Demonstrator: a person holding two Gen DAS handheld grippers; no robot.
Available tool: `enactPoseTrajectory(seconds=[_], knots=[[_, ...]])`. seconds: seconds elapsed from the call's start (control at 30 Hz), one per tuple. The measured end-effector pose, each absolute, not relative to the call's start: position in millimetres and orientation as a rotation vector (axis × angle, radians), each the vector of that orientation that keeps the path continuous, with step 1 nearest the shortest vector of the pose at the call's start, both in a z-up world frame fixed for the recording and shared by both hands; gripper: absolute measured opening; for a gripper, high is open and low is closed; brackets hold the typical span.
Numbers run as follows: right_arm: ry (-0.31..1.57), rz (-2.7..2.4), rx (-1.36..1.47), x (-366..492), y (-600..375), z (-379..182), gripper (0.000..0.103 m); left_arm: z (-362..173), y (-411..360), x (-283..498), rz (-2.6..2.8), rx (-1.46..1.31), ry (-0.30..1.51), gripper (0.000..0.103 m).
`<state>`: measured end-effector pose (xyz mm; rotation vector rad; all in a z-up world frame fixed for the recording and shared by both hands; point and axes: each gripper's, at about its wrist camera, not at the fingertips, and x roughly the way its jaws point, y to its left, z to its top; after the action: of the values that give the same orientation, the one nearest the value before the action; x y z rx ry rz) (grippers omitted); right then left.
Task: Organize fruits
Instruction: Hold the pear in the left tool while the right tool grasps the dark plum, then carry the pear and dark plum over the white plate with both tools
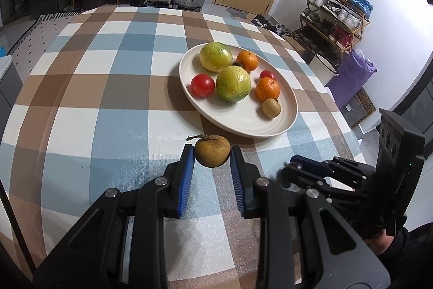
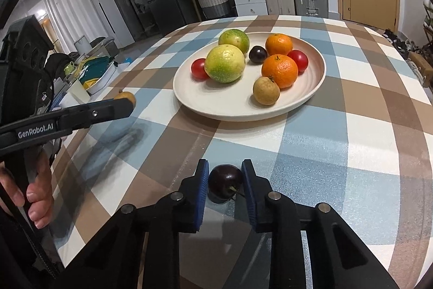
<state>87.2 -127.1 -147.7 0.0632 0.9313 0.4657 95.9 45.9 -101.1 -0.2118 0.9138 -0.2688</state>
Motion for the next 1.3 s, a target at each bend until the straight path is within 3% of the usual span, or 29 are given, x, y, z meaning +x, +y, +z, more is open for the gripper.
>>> enactPoseTrajectory(seconds=[0.67, 1.3], knots=[[0.778, 0.476, 0.154, 121.2, -140.2, -96.4, 0.025, -75.1, 1.1, 148.7, -0.375, -0.152, 0.879, 0.024], [0.761, 0.466, 0.238, 200.6, -153.8, -83.0, 0.025, -103.8, -42.1, 208.4, -0.485, -0.096, 0.937, 0.024]])
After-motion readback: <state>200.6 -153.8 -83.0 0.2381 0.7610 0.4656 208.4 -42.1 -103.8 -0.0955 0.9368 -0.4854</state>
